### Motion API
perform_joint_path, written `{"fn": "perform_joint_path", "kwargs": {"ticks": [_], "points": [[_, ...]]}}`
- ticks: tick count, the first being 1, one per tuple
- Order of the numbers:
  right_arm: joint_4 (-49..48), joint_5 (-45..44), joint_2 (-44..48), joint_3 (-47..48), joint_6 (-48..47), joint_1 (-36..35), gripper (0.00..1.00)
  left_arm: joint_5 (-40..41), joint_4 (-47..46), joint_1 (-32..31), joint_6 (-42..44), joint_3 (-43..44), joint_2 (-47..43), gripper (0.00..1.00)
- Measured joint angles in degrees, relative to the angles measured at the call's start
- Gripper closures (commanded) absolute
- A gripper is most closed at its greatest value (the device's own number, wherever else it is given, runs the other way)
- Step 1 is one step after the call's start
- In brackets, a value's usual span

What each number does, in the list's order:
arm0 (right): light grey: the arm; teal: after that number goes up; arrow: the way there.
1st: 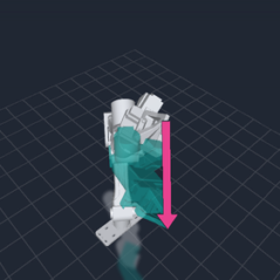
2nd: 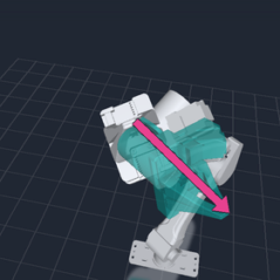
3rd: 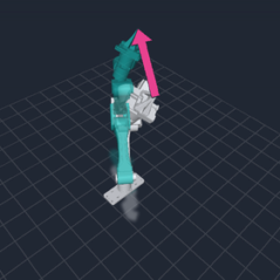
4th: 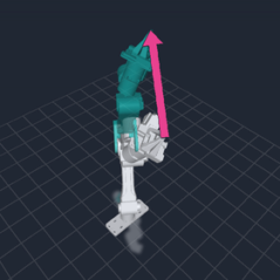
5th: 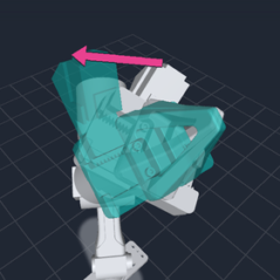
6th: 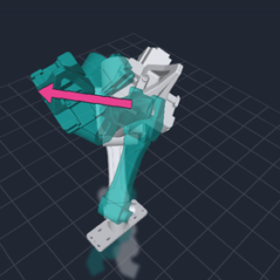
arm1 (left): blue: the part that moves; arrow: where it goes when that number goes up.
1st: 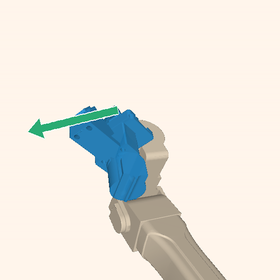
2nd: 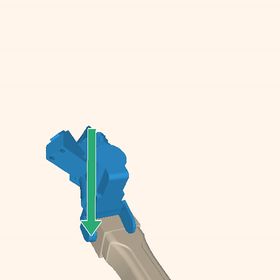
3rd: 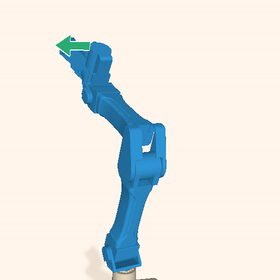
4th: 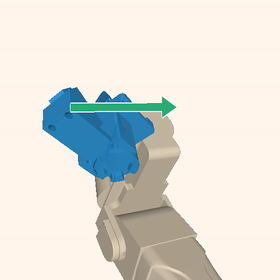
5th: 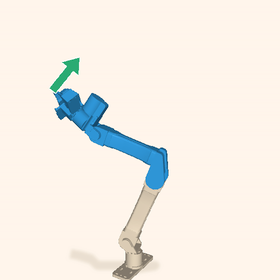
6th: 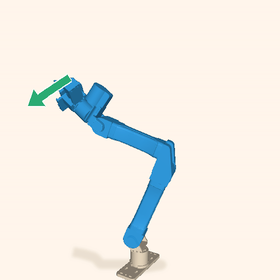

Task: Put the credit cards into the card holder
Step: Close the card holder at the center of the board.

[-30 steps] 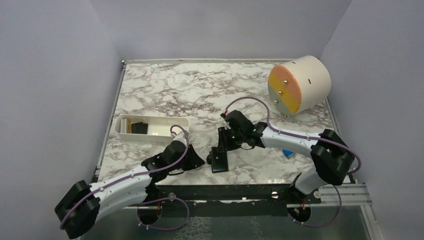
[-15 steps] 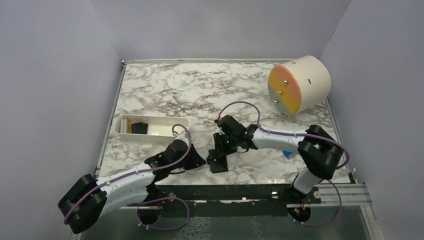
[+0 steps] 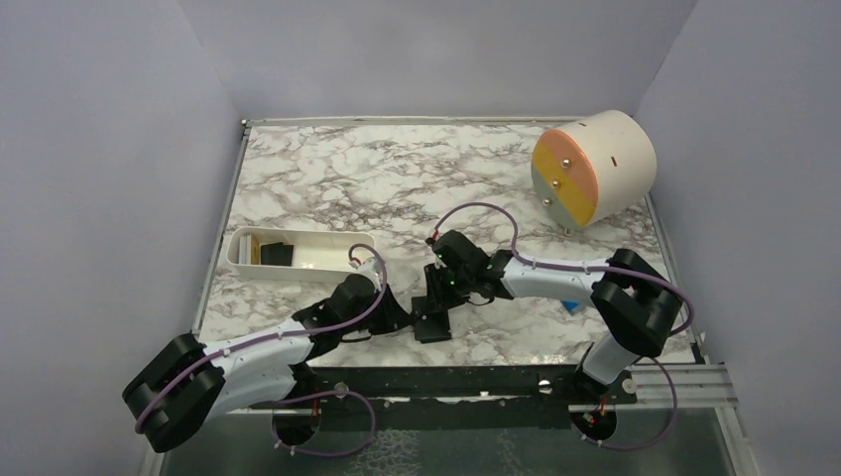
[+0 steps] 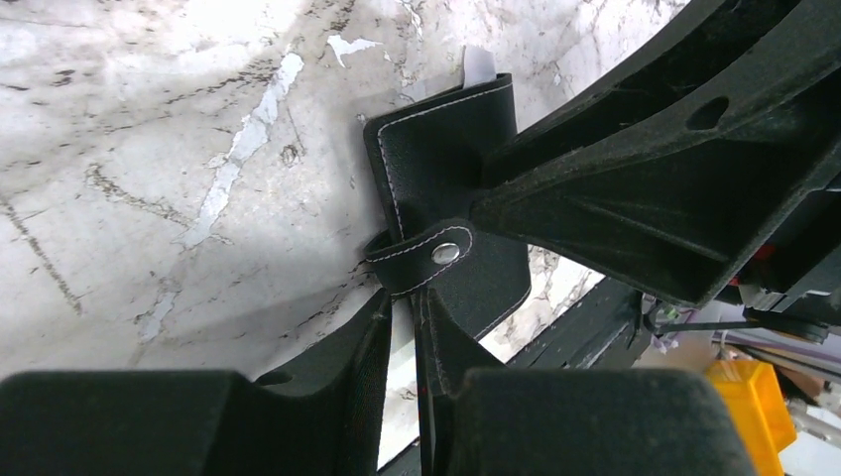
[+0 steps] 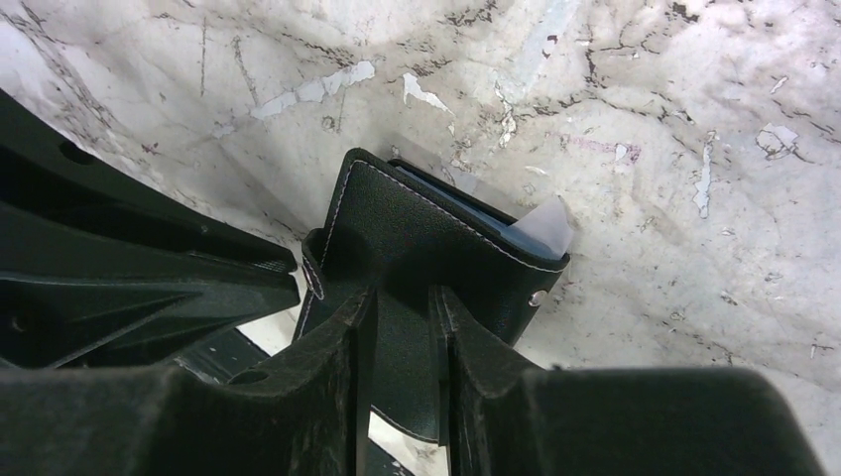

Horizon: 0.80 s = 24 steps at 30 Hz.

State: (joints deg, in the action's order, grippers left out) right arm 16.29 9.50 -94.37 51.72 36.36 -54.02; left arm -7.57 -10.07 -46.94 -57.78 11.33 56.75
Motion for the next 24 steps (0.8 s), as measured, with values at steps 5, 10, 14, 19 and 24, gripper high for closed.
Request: {"fn": "perform_joint_path", "kwargs": {"ticks": [5,10,14,19,24], "points": [[-3.13,0.17,0.63,-1.79,0.92,0.00,0.75,-2.03,-1.66,0.00,0.94,0.17,3.02,0.84],[-5.92,0.37,0.90,-3.04,1.64,0.00,0.77,-3.43,-2.32,0.07,1.86,0.57,5.18,0.84],[-7.63,0.37,1.40,-4.07,2.38,0.00,0.77,-4.00,-1.70,0.07,2.58,1.40,6.14,0.84],[-9.55,0.33,2.51,-5.68,2.67,-0.04,0.77,-4.11,-1.44,0.07,3.10,1.79,6.69,0.84],[-11.32,1.44,3.04,-6.58,2.89,-0.15,0.73,-4.17,-1.25,0.07,3.30,2.16,6.99,0.84]]}}
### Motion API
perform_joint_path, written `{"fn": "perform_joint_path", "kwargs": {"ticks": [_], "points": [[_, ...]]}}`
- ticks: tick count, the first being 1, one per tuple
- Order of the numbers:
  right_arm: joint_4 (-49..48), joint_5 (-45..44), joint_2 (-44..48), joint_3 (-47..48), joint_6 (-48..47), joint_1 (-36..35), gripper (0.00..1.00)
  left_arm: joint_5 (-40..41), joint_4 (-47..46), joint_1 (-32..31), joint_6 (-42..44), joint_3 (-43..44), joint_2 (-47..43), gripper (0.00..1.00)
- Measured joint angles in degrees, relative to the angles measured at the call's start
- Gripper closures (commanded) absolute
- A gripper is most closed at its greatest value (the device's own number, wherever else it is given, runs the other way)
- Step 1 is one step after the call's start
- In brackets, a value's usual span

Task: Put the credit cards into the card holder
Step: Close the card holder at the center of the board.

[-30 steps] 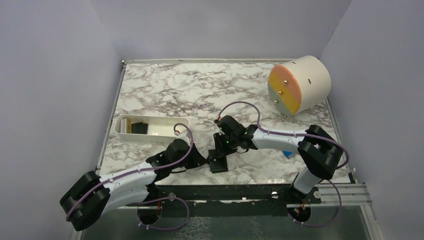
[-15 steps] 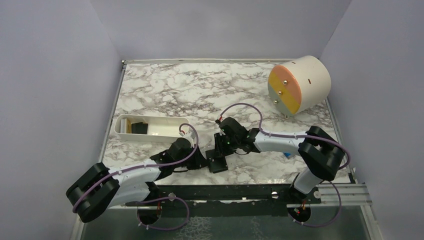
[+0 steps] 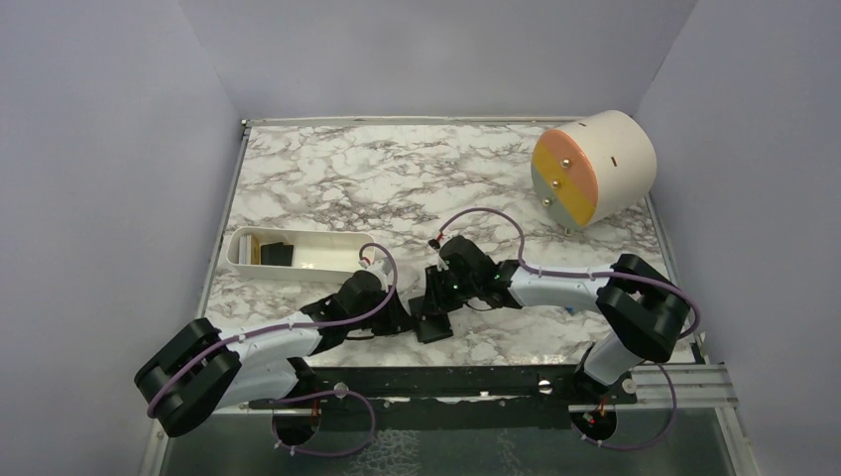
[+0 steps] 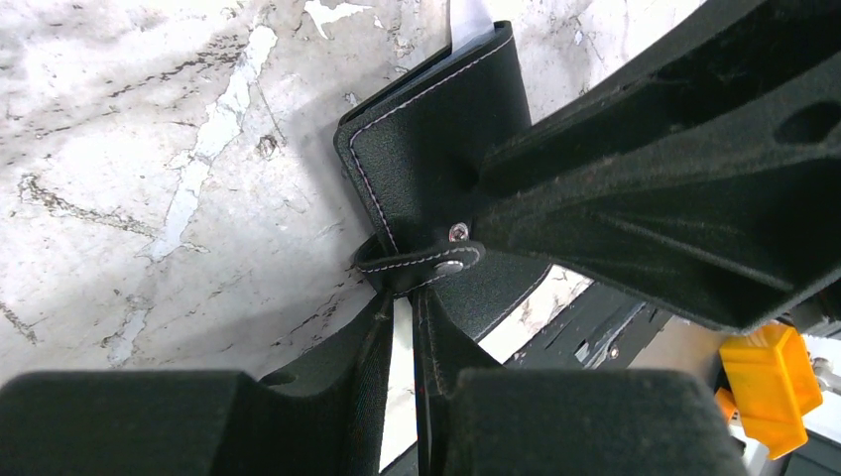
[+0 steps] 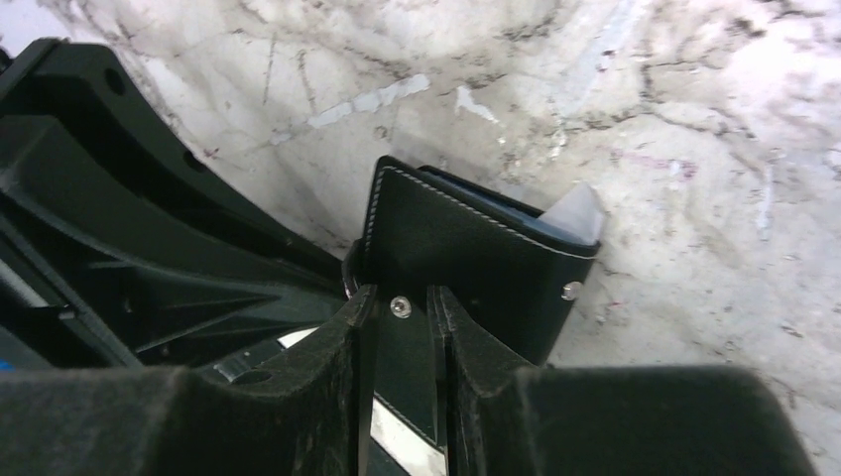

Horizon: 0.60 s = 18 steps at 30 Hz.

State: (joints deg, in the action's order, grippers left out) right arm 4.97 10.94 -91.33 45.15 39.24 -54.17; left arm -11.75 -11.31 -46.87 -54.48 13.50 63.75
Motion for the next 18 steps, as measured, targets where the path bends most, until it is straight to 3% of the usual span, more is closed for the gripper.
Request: {"fn": "perform_joint_path", "kwargs": {"ticks": [18], "points": [[-1.44,2.91,2.82,-0.59,0.15,-0.63,0.69,0.00,-0.02,0.00,-0.02,0.02,0.02,0.83]]}}
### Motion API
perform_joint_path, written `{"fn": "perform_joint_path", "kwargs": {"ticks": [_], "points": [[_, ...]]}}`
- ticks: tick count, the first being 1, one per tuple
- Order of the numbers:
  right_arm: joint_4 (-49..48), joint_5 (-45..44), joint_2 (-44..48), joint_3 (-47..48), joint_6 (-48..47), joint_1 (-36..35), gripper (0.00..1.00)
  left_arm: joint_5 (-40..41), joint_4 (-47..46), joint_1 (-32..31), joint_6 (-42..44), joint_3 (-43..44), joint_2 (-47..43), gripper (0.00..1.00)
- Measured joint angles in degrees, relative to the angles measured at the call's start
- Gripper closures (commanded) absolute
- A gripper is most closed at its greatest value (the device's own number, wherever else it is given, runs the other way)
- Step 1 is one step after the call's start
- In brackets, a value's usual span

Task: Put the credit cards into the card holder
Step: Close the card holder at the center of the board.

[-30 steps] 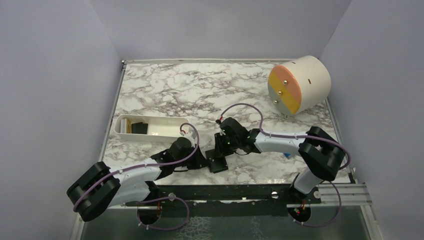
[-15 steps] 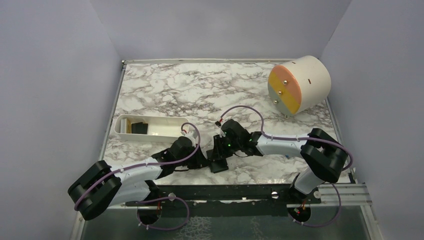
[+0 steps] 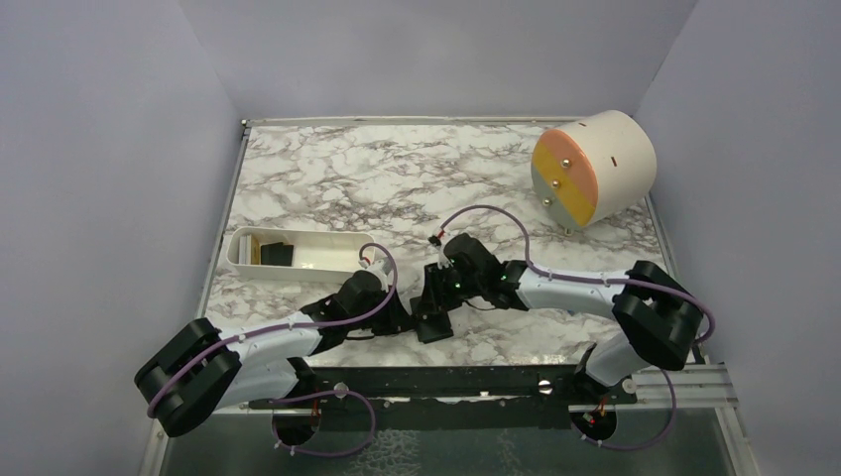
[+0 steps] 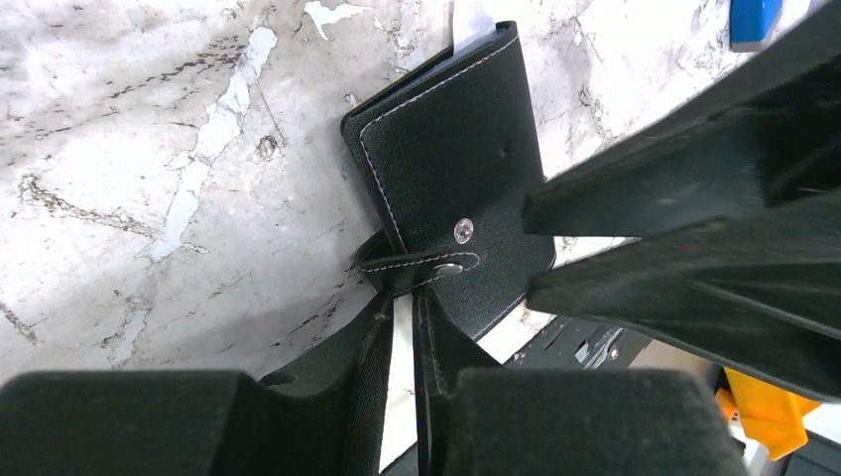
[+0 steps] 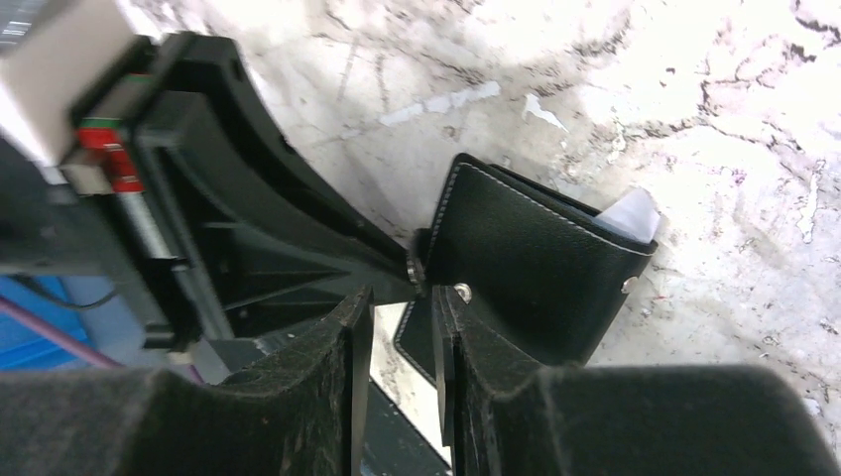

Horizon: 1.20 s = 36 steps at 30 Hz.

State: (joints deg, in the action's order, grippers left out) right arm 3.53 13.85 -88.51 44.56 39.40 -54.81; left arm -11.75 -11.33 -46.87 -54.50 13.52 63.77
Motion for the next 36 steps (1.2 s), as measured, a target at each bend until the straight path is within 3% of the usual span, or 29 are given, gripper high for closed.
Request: {"fn": "perform_joint_path", "kwargs": {"ticks": [6,21,31,33,36], "points": [[-0.61,0.02,2.73,-0.07,0.20,0.00,0.67,0.02,-0.04,0.00,-0.04,0.00,-0.09,0.84],[-0.74,1.11,-2.51,-0.04,-0.74,0.00,0.69,0.02,-0.07,0.00,-0.04,0.00,-0.11,0.83],[-1.01,1.75,-3.85,0.39,-1.75,0.00,0.75,0.02,-0.07,0.00,0.00,0.00,-0.11,0.83],[-1.05,1.88,-3.98,0.50,-1.79,0.00,0.78,0.02,-0.07,0.00,0.00,0.00,-0.11,0.83],[-1.46,2.12,-4.17,0.52,-1.75,0.00,0.93,0.02,-0.09,0.00,0.00,0.00,-0.11,0.82]]}}
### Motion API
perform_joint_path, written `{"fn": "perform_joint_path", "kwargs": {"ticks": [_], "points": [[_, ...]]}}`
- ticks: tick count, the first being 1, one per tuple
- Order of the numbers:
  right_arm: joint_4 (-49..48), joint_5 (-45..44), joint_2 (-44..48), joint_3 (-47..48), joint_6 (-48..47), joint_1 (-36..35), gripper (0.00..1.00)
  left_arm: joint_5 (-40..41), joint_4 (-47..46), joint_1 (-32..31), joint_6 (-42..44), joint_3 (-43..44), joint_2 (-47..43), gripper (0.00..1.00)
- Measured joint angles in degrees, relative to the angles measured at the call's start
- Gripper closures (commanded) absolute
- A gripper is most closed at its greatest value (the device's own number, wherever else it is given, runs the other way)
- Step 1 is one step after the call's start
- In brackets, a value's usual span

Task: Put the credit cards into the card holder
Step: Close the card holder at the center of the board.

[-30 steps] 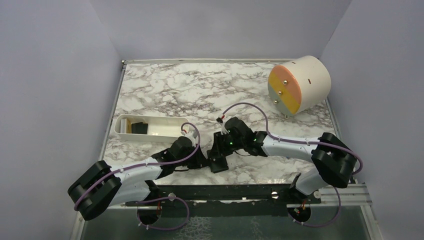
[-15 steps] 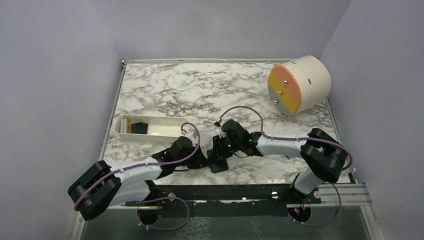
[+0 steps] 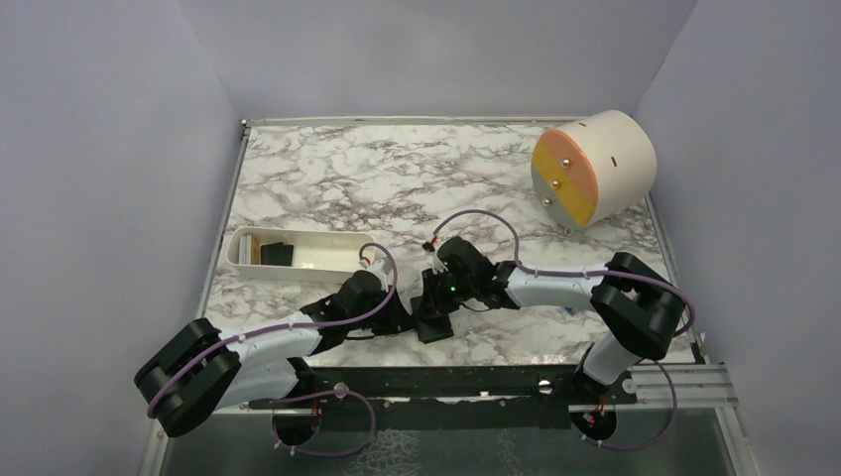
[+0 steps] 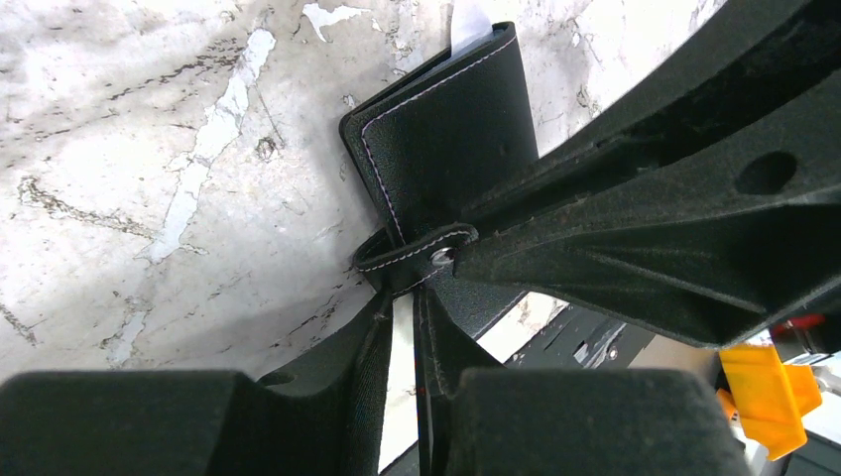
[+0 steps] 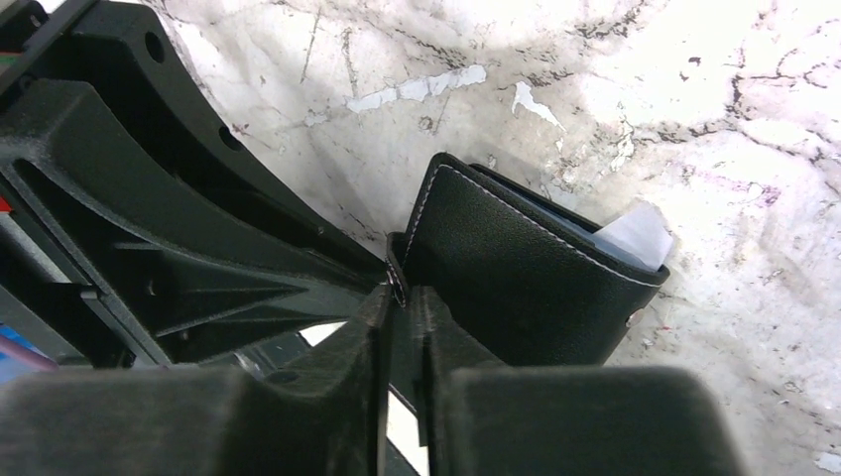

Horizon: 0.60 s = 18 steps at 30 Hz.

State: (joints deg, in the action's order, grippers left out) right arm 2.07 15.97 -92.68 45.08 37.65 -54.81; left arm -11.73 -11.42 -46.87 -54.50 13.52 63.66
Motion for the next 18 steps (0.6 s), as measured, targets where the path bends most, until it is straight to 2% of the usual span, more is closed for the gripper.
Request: {"fn": "perform_joint_path", "kwargs": {"ticks": [1,5,11,18], "points": [[-0.07,0.04,0.00,0.00,-0.11,0.00,0.98,0.00,-0.02,0.00,0.00,0.00,0.02,0.81],[-1.03,0.50,0.02,0.00,-0.33,0.00,0.99,-0.02,-0.04,0.00,0.02,0.00,0.13,0.72],[-1.05,0.44,0.52,-0.02,-0.35,0.00,0.99,2.05,5.66,0.00,0.00,2.27,-1.36,0.71],[-1.11,-0.11,3.26,-2.34,0.39,0.00,0.99,6.36,8.57,0.07,-1.53,2.60,-11.54,0.74]]}}
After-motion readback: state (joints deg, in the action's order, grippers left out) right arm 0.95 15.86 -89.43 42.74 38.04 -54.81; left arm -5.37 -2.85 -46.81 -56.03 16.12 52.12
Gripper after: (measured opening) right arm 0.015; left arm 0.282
